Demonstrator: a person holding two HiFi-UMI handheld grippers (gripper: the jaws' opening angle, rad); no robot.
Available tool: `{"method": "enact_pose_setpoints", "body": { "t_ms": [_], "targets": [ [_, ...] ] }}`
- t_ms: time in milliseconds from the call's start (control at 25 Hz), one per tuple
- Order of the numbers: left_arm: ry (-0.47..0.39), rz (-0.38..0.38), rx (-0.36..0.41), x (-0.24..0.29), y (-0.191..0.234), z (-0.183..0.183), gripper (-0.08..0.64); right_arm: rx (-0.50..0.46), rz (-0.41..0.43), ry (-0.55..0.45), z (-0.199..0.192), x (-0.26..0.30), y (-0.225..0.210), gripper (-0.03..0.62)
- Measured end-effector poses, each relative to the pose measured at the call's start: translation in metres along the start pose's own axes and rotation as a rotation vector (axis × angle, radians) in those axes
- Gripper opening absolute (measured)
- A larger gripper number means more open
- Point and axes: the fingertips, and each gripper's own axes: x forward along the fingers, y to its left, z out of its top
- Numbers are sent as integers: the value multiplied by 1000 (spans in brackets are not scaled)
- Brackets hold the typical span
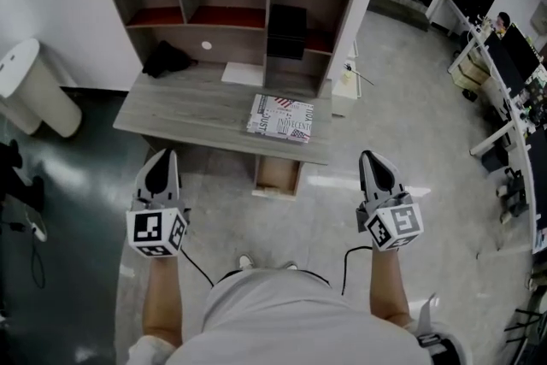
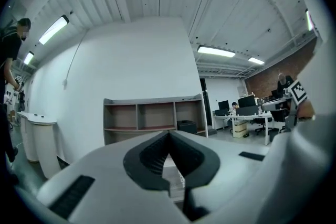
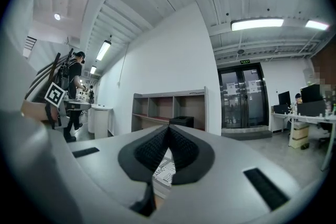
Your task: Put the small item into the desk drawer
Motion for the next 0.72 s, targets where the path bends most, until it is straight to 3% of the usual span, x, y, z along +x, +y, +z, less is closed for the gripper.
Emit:
{"method": "enact_pose_setpoints", "body": {
  "t_ms": [520,720],
  "targets": [
    [-93,120,-47,-53,25,13,17,47,-94,31,-11,-23,-11,23],
    [-97,110,-61,-61,21,11,17,64,-104,32,-12,-27,-6,23]
  ]
}}
